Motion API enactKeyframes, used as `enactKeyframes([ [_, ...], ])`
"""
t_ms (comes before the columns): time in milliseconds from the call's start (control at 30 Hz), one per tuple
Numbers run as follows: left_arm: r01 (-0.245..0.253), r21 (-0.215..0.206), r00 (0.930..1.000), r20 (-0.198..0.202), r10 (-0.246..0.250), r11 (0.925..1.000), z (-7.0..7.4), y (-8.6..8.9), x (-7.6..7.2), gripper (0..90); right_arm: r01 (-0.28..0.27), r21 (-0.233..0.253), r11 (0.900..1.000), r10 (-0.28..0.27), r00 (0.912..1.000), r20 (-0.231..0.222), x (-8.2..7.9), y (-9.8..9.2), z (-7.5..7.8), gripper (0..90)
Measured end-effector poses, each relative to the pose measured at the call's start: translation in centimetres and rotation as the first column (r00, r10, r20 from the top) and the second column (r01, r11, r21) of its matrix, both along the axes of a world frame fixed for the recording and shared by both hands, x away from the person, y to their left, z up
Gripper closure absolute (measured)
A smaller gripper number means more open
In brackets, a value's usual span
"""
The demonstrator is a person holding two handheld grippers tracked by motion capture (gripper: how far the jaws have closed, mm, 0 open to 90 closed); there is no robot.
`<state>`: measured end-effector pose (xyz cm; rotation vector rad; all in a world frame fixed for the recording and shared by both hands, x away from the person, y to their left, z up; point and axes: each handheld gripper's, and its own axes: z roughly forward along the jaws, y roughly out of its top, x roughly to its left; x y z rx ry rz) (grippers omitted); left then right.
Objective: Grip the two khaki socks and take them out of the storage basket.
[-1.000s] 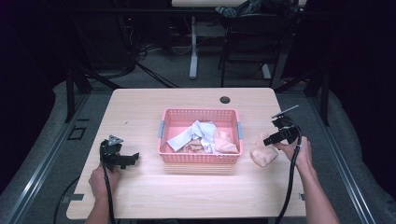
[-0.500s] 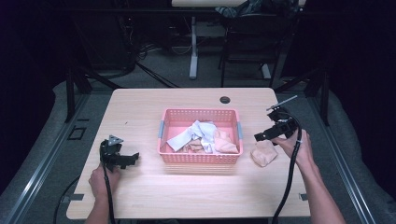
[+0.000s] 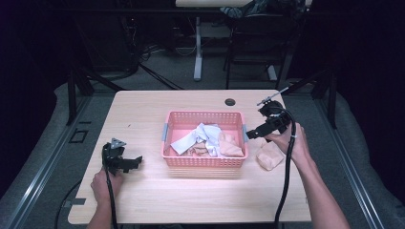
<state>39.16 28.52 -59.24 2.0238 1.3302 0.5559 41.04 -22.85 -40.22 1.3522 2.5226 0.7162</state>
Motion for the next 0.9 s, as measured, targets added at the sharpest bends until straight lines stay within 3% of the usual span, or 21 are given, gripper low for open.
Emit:
enactKeyframes([
  [200, 0.000, 0.000, 1.0000, 0.000, 0.000, 1.0000, 0.0, 0.0, 0.0, 0.0, -0.051, -0.024, 0.998, 0.051, 0.9986, -0.017, 0.5, 2.2, -0.2, 6.1],
  [533, 0.000, -0.001, 1.0000, -0.001, 0.000, 1.0000, 0.0, 0.0, 0.0, 0.0, -0.105, -0.016, 0.994, 0.104, 0.9937, -0.042, 1.2, 5.0, -1.5, 6.8],
  [900, -0.001, -0.002, 1.0000, 0.001, 0.001, 1.0000, 0.0, 0.0, 0.0, 0.0, -0.135, -0.026, 0.991, 0.132, 0.9869, -0.093, 1.9, 7.0, -4.2, 14.2],
])
